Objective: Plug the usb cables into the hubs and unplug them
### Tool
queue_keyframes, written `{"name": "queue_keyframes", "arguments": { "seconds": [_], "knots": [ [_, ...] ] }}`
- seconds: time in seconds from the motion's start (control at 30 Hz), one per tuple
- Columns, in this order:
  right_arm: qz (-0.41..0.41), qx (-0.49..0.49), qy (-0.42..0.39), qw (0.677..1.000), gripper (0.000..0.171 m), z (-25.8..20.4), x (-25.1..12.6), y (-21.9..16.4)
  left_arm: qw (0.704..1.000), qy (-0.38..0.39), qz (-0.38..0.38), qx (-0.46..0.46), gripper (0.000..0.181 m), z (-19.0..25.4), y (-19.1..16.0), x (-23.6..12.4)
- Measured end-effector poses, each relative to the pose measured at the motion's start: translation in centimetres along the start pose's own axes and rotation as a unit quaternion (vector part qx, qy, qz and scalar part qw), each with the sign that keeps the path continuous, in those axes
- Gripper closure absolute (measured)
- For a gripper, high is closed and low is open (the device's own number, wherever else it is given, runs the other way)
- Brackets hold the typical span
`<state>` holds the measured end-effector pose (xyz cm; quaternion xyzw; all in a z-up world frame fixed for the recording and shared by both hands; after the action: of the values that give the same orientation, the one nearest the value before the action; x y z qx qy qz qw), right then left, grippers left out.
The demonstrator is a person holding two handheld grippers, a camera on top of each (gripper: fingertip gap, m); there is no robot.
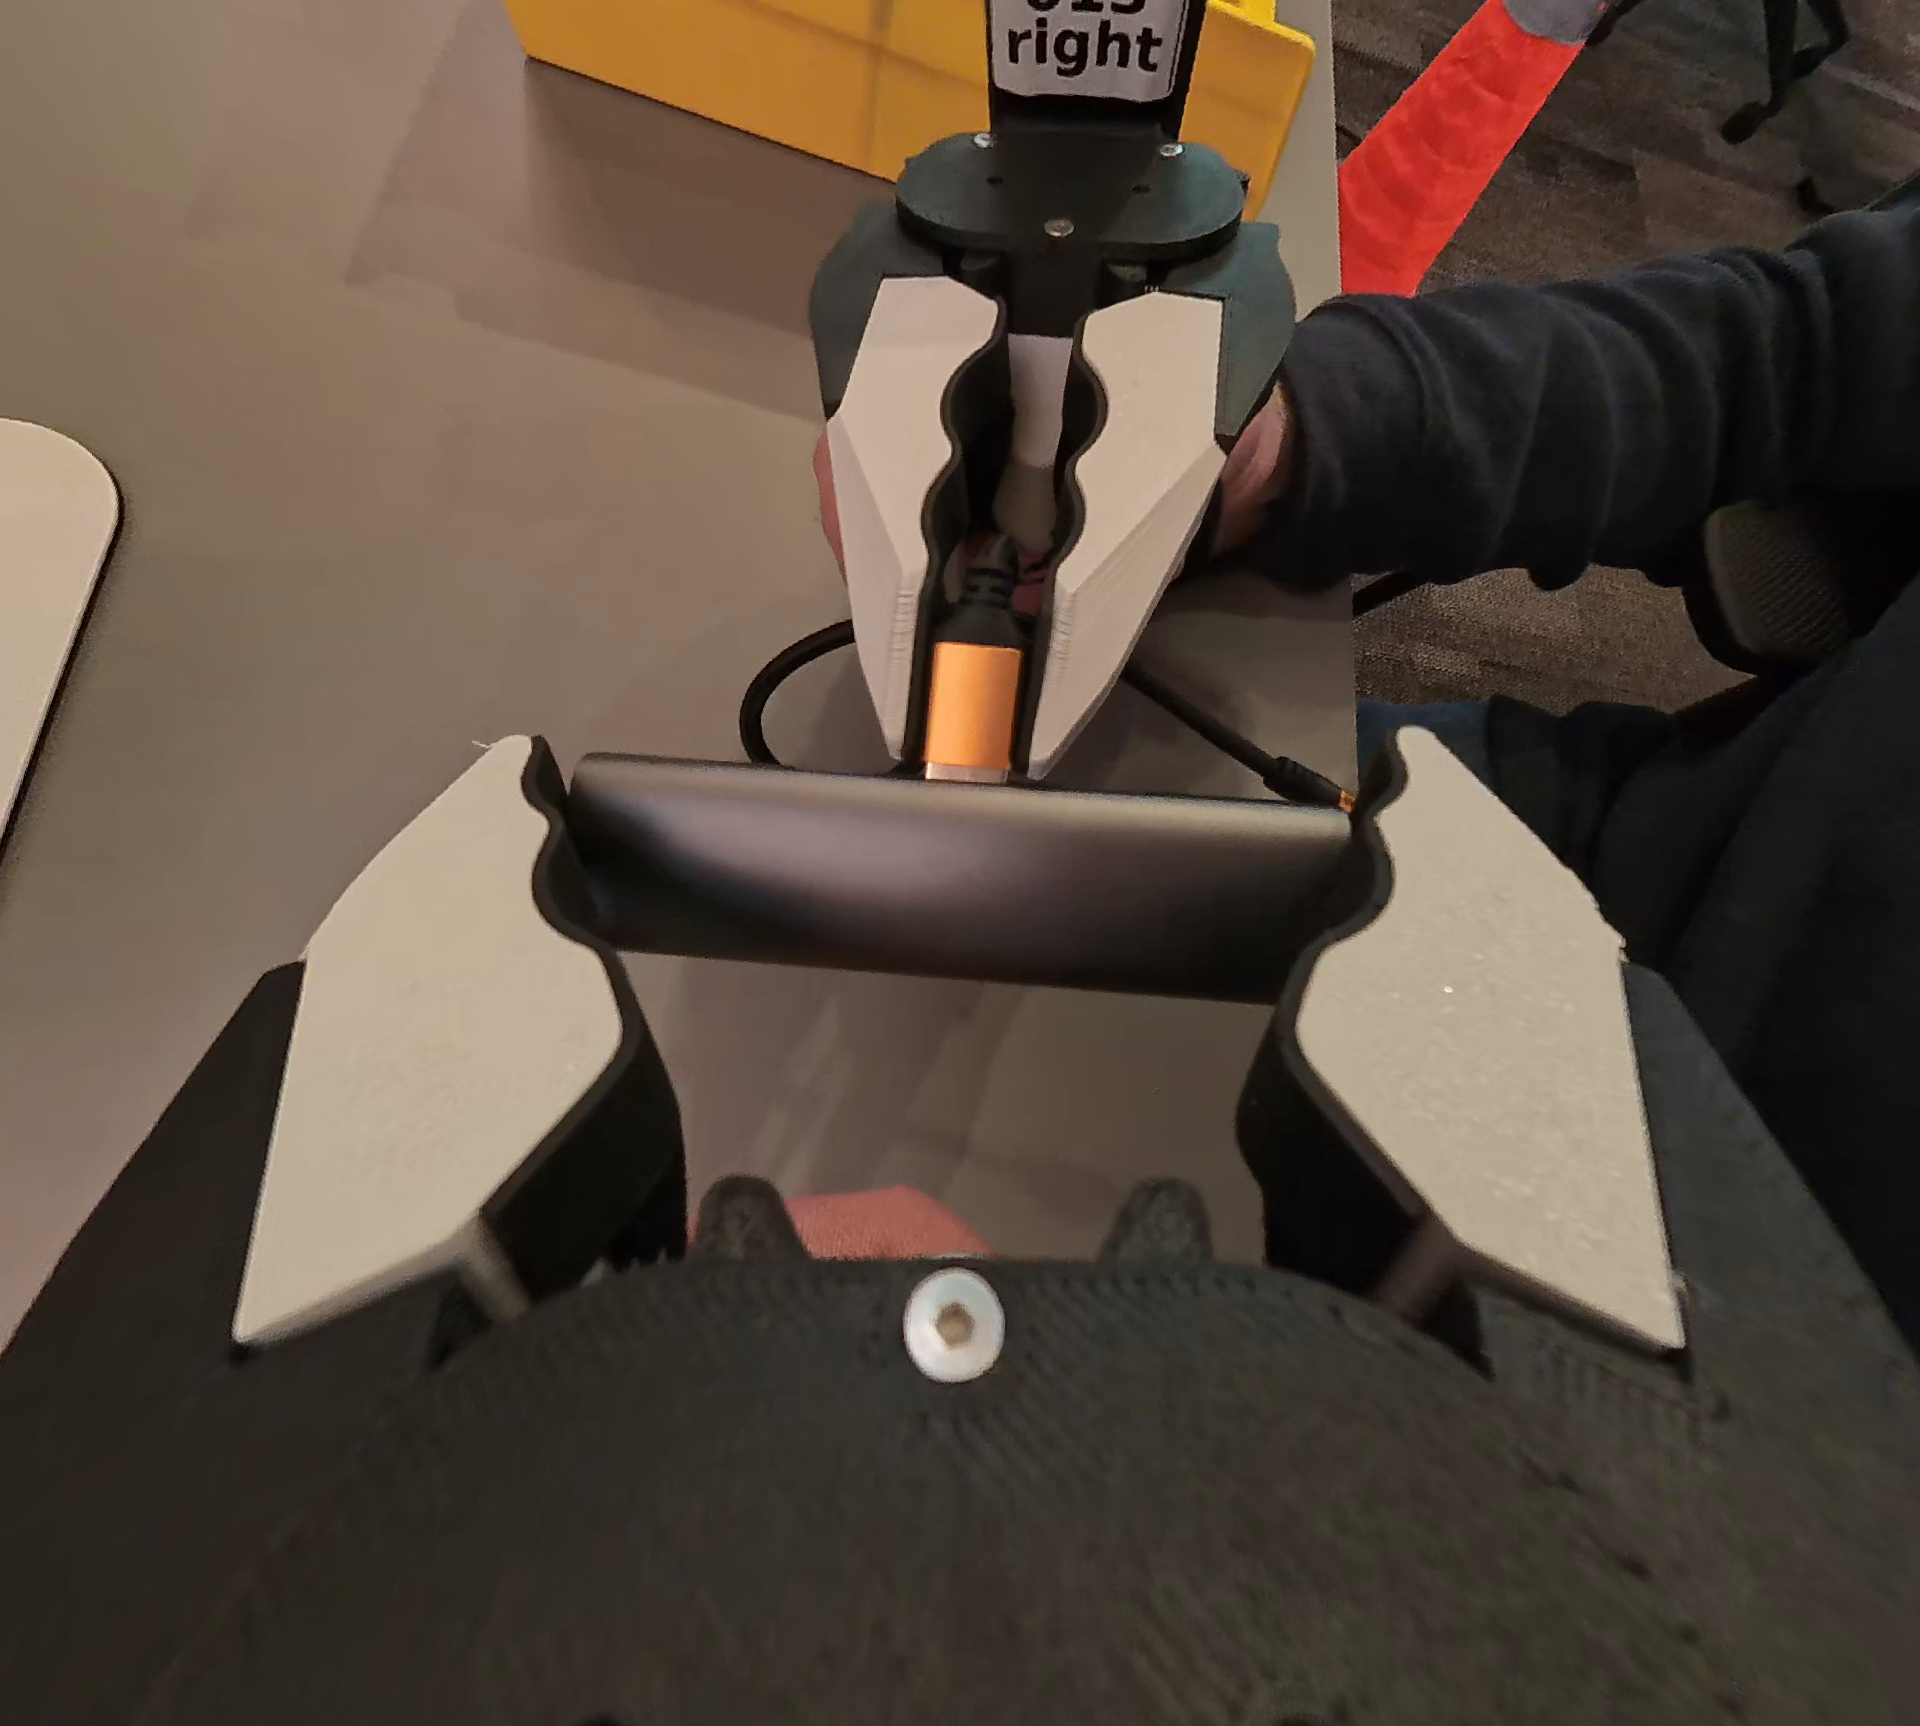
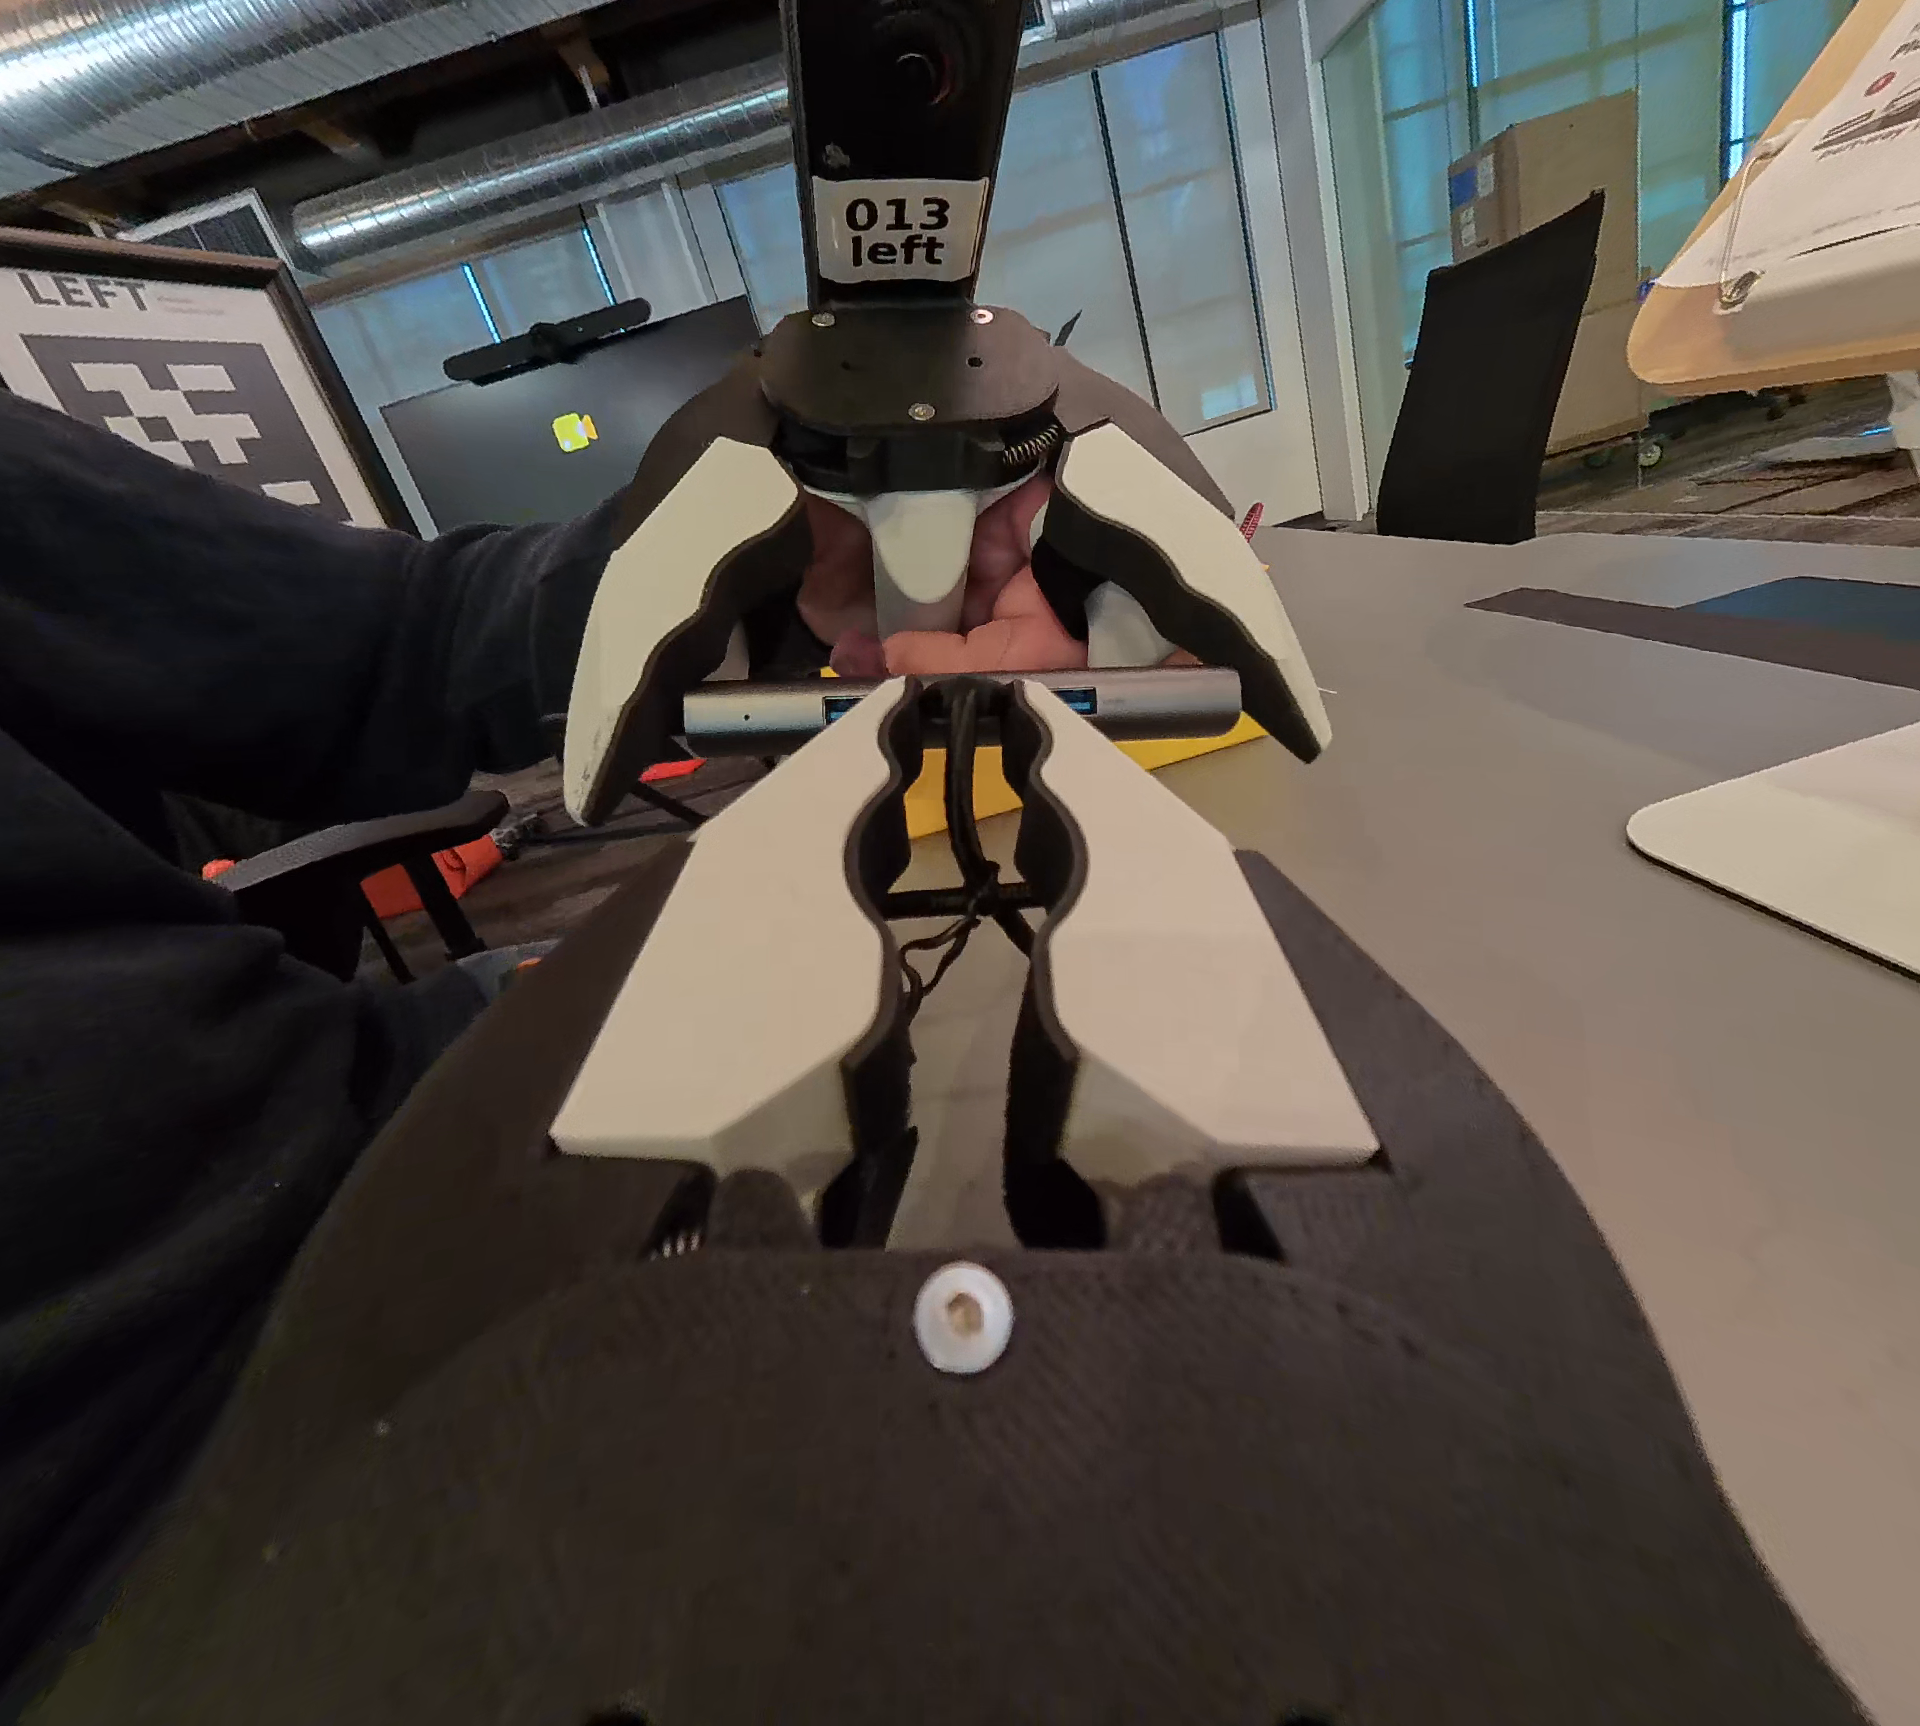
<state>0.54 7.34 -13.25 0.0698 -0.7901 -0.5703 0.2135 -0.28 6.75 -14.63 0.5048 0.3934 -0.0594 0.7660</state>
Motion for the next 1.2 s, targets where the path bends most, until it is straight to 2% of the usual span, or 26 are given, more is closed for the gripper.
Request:
{"name": "queue_keyframes", "arguments": {
  "seconds": [0.57, 0.83, 1.1, 1.2],
  "knots": [
    [-0.066, -0.081, -0.02, 0.994, 0.159, -0.7, -0.2, 0.0, 0.998, 0.032, -0.016, 0.05, 0.045, 0.4, -0.3, 0.3],
    [-0.054, 0.008, -0.001, 0.999, 0.16, -0.3, -0.1, -0.3, 0.994, 0.057, -0.036, 0.081, 0.046, -0.1, -0.8, 0.3],
    [-0.117, -0.125, -0.042, 0.984, 0.159, -0.7, 0.2, -0.6, 0.996, 0.024, -0.039, 0.07, 0.045, 0.2, -1.6, 0.3],
    [-0.11, -0.1, -0.031, 0.988, 0.159, -0.6, 0.2, -0.6, 0.996, 0.029, -0.04, 0.073, 0.046, 0.1, -1.5, 0.3]
  ]
}}
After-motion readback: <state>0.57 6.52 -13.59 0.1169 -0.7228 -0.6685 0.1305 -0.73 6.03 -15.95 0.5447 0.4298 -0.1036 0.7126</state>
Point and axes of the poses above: each gripper's, where its closed fingertips meet, x out along the fingers, y out of its top, z = x × y across the jaws, the point moved 2 cm from there along -x, back along the fingers, and after that the axes turned 4 degrees about y, right-handed, at the moved point
